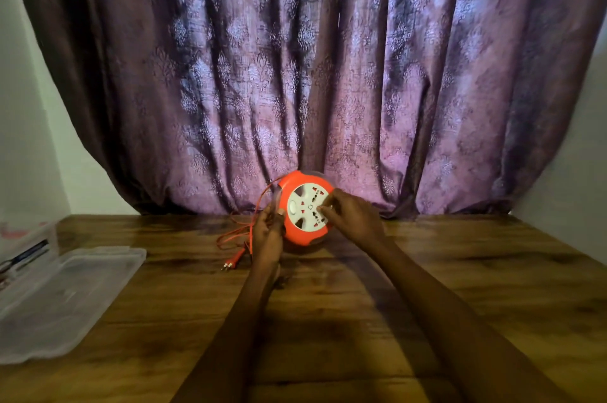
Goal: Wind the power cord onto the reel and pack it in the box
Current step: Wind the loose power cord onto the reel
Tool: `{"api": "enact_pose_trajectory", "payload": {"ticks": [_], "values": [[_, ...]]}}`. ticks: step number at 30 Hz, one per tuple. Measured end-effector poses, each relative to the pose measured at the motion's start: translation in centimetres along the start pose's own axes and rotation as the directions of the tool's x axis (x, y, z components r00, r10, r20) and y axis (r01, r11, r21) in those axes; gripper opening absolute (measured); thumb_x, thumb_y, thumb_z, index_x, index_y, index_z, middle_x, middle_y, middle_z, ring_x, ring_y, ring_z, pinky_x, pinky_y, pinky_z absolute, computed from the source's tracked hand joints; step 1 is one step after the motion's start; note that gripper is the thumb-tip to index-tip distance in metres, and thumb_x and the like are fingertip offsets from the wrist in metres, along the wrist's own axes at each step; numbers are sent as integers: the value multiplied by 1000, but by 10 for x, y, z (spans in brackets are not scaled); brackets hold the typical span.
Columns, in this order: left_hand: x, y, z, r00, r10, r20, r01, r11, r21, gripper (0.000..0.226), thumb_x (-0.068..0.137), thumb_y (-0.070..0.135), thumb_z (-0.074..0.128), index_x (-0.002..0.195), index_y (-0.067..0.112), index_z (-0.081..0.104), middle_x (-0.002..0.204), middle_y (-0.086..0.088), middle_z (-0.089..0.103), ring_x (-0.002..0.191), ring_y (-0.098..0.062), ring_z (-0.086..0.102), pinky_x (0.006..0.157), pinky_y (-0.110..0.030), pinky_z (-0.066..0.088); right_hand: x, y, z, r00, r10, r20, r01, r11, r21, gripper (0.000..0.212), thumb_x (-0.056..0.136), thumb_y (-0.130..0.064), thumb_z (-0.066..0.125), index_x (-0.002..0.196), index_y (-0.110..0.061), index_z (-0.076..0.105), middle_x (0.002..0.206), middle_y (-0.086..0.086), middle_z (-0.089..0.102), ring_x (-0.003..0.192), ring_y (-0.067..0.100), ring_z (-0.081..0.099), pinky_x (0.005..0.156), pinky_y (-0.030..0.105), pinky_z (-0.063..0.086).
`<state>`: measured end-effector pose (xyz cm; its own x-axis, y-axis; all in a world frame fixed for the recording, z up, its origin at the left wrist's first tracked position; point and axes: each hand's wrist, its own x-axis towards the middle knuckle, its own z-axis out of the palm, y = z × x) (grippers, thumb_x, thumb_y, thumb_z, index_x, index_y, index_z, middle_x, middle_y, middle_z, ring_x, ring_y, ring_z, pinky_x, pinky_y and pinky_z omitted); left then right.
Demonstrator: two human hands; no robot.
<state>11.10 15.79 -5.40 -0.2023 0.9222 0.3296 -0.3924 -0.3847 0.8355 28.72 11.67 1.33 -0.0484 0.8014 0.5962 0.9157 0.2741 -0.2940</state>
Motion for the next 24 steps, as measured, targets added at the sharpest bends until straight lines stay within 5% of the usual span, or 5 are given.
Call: {"api": "enact_pose_trajectory", "payload": {"ticks": [6,10,15,20,24], "values": [[9,5,-7,1000,1,18,-1,1000,25,32,98,12,58,127,-1,62,80,0,66,64,1,54,59,-16,46,10,4,-28,679,-659,324,721,514,-465,55,84,-13,47,132,-36,61,137,11,58,103,32,63,73,37,50],[7,9,-5,995,-20,97,15,999,51,26,98,10,58,123,3,64,73,11,70,60,4,58,55,-15,47,17,-6,-44,542,-681,492,813,279,-511,63,85,-13,34,136,-44,54,147,15,50,105,31,64,75,36,48],[-3,13,3,987,-34,155,30,999,27,27,99,10,57,126,7,63,82,-3,66,66,-5,56,61,-22,48,20,-7,-46,551,-650,524,765,141,-629,47,93,-30,56,134,-54,52,133,9,62,95,25,67,79,37,49],[-15,8,15,992,-9,127,8,1000,8,24,98,9,58,122,5,58,80,-7,56,57,-1,49,50,-16,40,17,-11,-26,879,-404,253,461,586,-667,64,81,-65,58,140,-42,46,103,5,74,92,29,68,81,38,45],[-19,6,21,995,-14,97,16,1000,-26,22,98,9,58,121,11,59,84,6,67,63,-3,56,54,-22,44,12,-28,-6,983,183,-3,-180,967,-179,79,64,-80,59,127,-32,50,114,9,71,105,33,67,85,40,49]]}}
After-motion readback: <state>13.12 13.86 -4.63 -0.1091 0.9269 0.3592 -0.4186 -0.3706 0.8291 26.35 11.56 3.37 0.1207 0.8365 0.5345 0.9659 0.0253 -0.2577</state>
